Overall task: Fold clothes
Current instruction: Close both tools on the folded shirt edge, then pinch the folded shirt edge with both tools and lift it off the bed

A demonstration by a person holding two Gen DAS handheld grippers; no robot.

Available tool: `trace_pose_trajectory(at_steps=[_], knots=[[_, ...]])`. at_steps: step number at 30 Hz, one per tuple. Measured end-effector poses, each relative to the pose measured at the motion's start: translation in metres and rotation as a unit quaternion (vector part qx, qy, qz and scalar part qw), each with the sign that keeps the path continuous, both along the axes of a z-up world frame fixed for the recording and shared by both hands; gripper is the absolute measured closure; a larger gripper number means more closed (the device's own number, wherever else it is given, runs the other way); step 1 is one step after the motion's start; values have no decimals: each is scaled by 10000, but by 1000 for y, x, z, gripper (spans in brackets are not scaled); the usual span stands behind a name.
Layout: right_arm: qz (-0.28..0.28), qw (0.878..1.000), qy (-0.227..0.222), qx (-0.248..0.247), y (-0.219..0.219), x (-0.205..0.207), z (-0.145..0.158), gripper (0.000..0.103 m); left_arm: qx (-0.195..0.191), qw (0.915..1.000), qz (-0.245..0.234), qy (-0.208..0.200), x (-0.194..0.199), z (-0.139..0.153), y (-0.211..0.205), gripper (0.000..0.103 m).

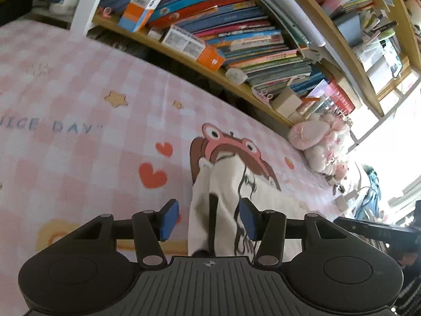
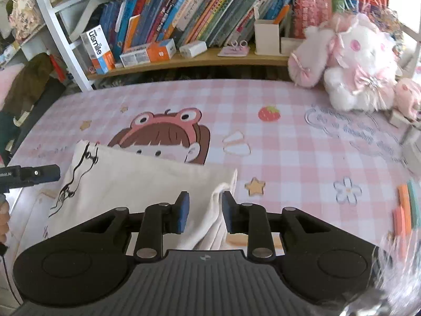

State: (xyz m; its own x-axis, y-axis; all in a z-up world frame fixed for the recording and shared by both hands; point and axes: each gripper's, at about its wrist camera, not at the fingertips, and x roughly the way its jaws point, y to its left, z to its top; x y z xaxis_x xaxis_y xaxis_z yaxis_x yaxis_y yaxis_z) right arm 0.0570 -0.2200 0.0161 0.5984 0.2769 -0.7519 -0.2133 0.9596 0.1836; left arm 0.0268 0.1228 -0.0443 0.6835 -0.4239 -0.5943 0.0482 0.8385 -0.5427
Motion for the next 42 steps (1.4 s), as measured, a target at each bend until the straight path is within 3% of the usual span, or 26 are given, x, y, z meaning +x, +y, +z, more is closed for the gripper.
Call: trace_pose_trajectory(at_steps=[4, 11, 12, 13, 14, 15, 16, 19, 23, 26, 29, 30, 32, 35, 37, 38, 39, 42], knots=[[-96, 9999, 52, -95, 7, -14, -4, 74, 541, 9985, -17, -59, -7, 2, -10, 54], [-419, 9989, 230, 16, 15, -33, -16, 74, 546, 9985, -75, 40, -3, -2, -17, 54], [-512, 9983, 260, 40, 15, -36, -18, 74, 545, 9984, -83, 97, -1, -4, -18, 59], [-607, 9977, 289, 64, 15, -38, -21, 75, 476, 9986, -159, 146, -2, -5, -20, 73], [-706, 9969, 321, 100, 14, -41, -24, 77, 400, 9987, -236, 195, -2, -6, -21, 81], [-788, 9961, 363, 179, 12, -42, -27, 79, 280, 9988, -311, 238, -4, -5, -23, 98], [-854, 9952, 413, 246, 10, -43, -31, 82, 150, 9991, -340, 227, -8, -1, -24, 100], [-894, 9945, 483, 253, 10, -41, -40, 85, -302, 9993, -236, -4, -22, 17, -19, 101], [-876, 9949, 439, 249, 12, -40, -44, 85, 7, 9993, -147, 342, -15, 1, -14, 100], [-974, 9936, 428, 379, 9, -42, -44, 85, -118, 9992, -159, 343, -8, -11, -10, 97], [-1062, 9924, 410, 457, 6, -47, -40, 83, -258, 9996, -74, -31, -6, -1, -6, 80], [-1092, 9920, 403, 484, 5, -49, -38, 83, -129, 9998, -62, -101, -2, 1, -8, 68], [-1131, 9914, 396, 533, 3, -53, -35, 82, 142, 9998, -51, -160, 8, 4, -10, 65], [-1189, 9899, 429, 643, 0, -61, -34, 82, 167, 9999, -6, -7, 26, 0, -14, 66], [-1241, 9884, 493, 721, -3, -63, -38, 83, 85, 9999, 88, 26, 31, -2, -15, 72], [-1269, 9875, 536, 762, -4, -63, -40, 84, 54, 9999, 151, 11, 32, -2, -16, 81], [-1296, 9866, 574, 803, -5, -62, -42, 85, 78, 9997, 235, -53, 29, 1, -18, 100], [-1343, 9848, 637, 901, -7, -61, -46, 87, -302, 9971, 513, -474, 12, 19, -18, 101]])
